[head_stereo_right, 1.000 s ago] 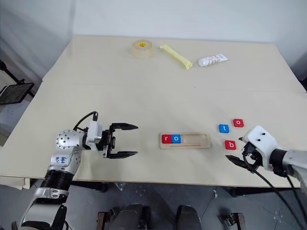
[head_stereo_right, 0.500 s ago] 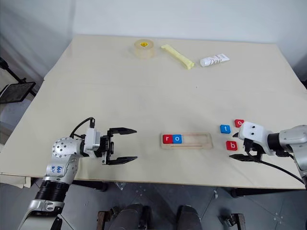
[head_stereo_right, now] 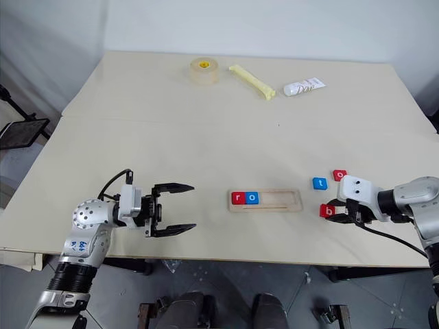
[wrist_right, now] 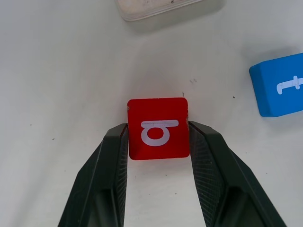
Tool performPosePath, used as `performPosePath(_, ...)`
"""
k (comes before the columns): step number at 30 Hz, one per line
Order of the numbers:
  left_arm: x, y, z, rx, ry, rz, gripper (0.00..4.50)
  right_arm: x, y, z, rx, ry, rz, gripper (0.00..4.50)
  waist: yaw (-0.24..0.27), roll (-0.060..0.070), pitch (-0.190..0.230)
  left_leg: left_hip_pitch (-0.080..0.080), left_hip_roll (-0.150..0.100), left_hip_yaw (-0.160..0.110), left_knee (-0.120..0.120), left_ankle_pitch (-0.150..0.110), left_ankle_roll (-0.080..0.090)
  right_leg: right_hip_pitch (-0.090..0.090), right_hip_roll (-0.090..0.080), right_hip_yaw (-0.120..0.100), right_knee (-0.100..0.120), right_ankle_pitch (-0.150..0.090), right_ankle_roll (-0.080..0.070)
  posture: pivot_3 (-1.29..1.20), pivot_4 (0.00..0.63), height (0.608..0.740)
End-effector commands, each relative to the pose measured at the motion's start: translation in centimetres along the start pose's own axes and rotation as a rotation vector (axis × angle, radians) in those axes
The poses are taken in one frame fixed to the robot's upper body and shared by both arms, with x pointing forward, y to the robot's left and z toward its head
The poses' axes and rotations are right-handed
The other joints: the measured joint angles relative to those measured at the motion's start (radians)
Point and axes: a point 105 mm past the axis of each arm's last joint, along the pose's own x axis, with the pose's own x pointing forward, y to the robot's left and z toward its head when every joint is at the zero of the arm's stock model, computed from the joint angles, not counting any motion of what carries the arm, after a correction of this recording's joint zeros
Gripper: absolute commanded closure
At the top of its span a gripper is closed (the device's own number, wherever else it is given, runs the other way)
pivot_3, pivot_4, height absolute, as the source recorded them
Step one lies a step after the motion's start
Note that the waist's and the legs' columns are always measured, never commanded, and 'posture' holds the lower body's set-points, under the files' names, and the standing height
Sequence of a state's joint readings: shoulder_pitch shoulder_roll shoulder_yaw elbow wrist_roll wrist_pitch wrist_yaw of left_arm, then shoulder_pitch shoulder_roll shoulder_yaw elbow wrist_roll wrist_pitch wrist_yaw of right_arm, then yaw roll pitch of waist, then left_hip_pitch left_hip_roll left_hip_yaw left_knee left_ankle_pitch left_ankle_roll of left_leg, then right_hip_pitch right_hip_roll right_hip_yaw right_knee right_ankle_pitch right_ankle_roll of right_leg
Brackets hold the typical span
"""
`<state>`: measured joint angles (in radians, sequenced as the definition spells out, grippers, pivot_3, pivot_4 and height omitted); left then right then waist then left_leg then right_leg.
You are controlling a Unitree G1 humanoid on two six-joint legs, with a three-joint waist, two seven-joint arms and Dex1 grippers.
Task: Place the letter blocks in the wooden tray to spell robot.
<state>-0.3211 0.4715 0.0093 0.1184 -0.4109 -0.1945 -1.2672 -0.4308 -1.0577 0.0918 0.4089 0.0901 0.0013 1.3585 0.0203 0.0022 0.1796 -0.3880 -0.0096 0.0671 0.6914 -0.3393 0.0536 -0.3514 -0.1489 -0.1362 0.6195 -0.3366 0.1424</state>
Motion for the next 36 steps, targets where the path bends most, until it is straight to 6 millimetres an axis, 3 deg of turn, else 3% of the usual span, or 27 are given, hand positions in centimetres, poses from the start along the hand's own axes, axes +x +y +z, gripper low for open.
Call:
performPosePath(1, 0.0, 0.6, 1.2, 0.037, -0.035, 0.010, 0.00, -0.2, -0.5, -0.1, 0.012, 0.005, -0.037, 3.03, 0.000, 0.000, 0.000, 0.000, 0.000, 0.000, 0.000, 0.000, 0.000, 0.000, 0.000, 0.000, 0.000, 0.000, 0.000, 0.00, 0.150, 0.740)
performPosePath(6, 0.2, 0.8, 1.0, 0.033, -0.034, 0.008, 0.00, -1.4, -0.8, 0.9, 0.028, 0.002, -0.077, 3.03, 0.000, 0.000, 0.000, 0.000, 0.000, 0.000, 0.000, 0.000, 0.000, 0.000, 0.000, 0.000, 0.000, 0.000, 0.000, 0.00, 0.150, 0.740)
performPosePath(10, 0.4, 1.0, 0.7, 0.031, -0.036, 0.007, 0.00, -3.1, -0.6, 4.5, 0.051, -0.066, -0.089, 3.03, 0.002, 0.002, 0.001, -0.001, 0.000, 0.000, 0.001, 0.000, 0.000, -0.001, 0.000, 0.000, 0.000, 0.000, 0.000, 0.00, 0.150, 0.740)
performPosePath(15, 0.8, 1.3, 0.4, 0.031, -0.040, 0.007, 0.00, -3.4, -0.2, 7.5, 0.025, -0.102, -0.088, 3.03, 0.004, 0.002, 0.001, -0.001, 0.000, -0.001, 0.001, 0.000, 0.000, -0.001, 0.000, 0.000, 0.000, 0.000, 0.000, 0.00, 0.150, 0.740)
performPosePath(19, 1.2, 1.5, 0.3, 0.034, -0.049, 0.005, 0.00, -2.5, -0.3, 9.1, 0.010, -0.097, -0.089, 3.03, 0.002, 0.002, 0.001, -0.001, 0.000, -0.001, 0.001, 0.000, 0.000, -0.001, 0.000, 0.000, 0.000, 0.000, 0.000, 0.00, 0.150, 0.740)
performPosePath(27, 1.5, 1.2, 0.0, 0.040, -0.055, 0.010, 0.00, 1.4, -0.6, 12.3, -0.062, -0.087, -0.012, 3.03, -0.001, 0.002, 0.001, -0.002, 0.000, -0.001, 0.001, 0.000, 0.000, -0.002, 0.000, 0.000, 0.000, 0.000, 0.000, 0.00, 0.150, 0.740)
performPosePath(36, 1.3, 0.6, 0.0, 0.039, -0.051, 0.044, 0.00, 3.6, -0.8, 13.2, -0.140, -0.050, 0.046, 3.03, 0.000, 0.002, 0.001, -0.004, -0.001, -0.002, 0.000, 0.000, 0.000, -0.005, 0.000, 0.000, 0.002, 0.000, 0.000, 0.00, 0.150, 0.740)
